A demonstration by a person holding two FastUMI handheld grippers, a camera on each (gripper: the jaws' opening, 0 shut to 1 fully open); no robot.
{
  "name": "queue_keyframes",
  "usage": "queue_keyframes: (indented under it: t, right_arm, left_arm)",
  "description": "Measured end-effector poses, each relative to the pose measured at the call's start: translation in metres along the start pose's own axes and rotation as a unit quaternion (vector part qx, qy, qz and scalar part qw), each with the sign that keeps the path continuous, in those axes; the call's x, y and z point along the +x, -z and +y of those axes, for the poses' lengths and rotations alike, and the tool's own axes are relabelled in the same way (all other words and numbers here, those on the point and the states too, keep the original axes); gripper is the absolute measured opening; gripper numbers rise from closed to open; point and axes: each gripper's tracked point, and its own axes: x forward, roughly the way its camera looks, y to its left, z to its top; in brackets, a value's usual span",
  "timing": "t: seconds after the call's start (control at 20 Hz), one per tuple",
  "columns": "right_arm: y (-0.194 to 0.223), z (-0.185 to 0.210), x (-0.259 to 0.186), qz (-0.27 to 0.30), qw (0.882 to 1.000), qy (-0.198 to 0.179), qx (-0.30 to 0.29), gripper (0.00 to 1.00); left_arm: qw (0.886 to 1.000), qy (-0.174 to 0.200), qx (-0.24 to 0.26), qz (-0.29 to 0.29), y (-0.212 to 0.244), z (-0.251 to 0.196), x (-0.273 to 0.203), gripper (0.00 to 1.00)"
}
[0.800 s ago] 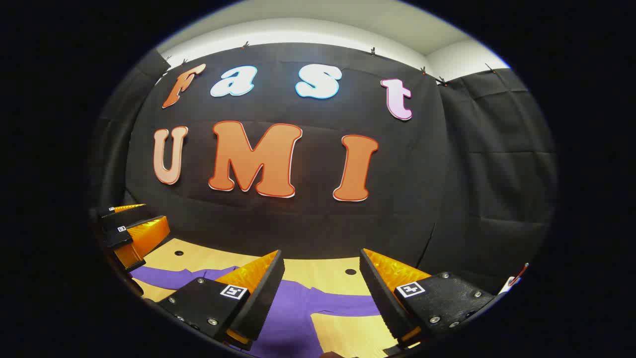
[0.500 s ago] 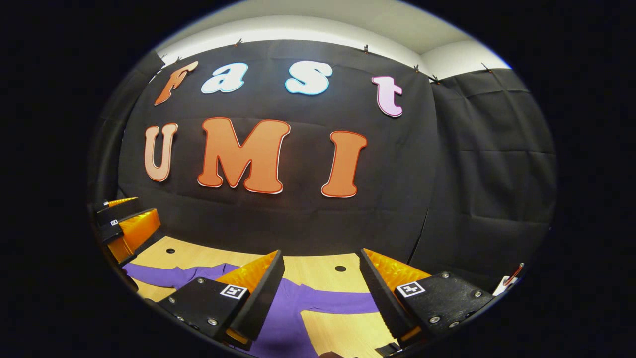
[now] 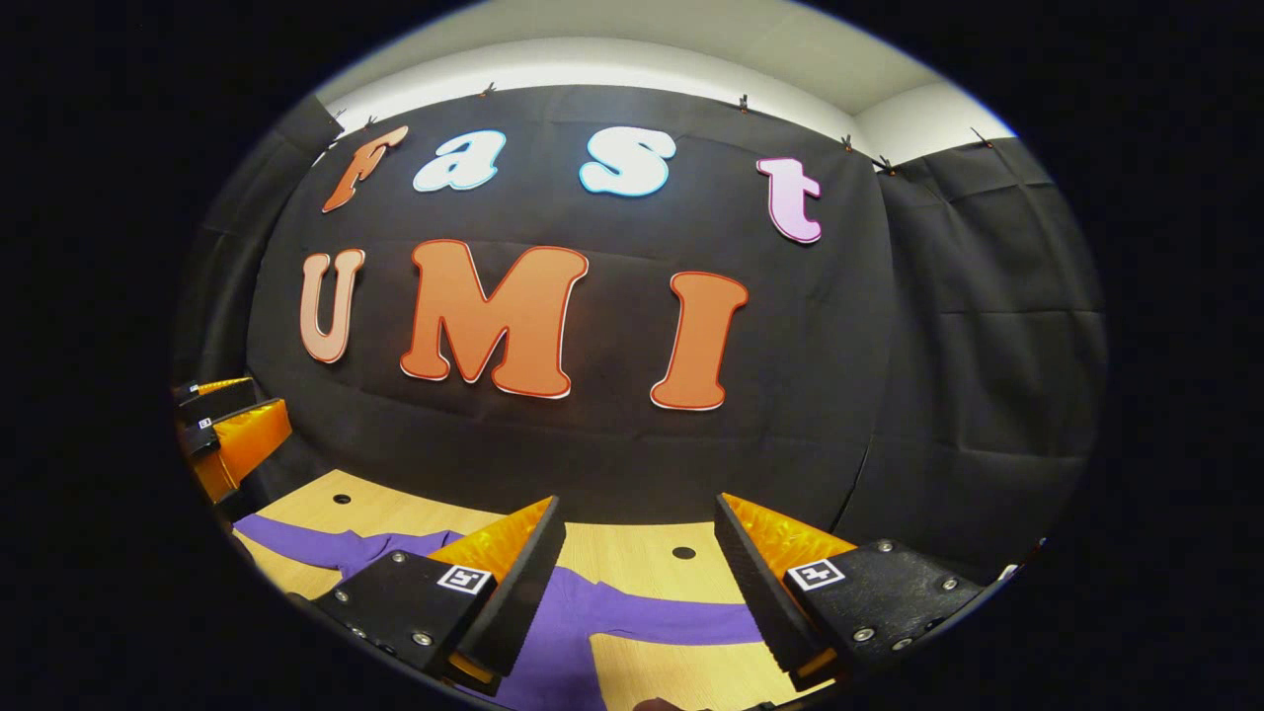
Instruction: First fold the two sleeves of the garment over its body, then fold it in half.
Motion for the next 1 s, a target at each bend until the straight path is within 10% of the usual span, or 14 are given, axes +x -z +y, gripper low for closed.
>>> queue_keyframes:
  t: [0.6, 1.0]
  right_arm:
    - [0.109, -0.074, 0.033, 0.111, 0.993, 0.037, -0.018, 0.93]
    - [0.216, -0.164, 0.081, 0.249, 0.964, 0.093, 0.025, 0.94]
  left_arm:
    - [0.998, -0.059, 0.024, -0.012, -0.011, 0.009, -0.018, 0.96]
    - [0.990, -0.135, 0.038, 0.001, -0.011, 0.033, -0.044, 0.95]
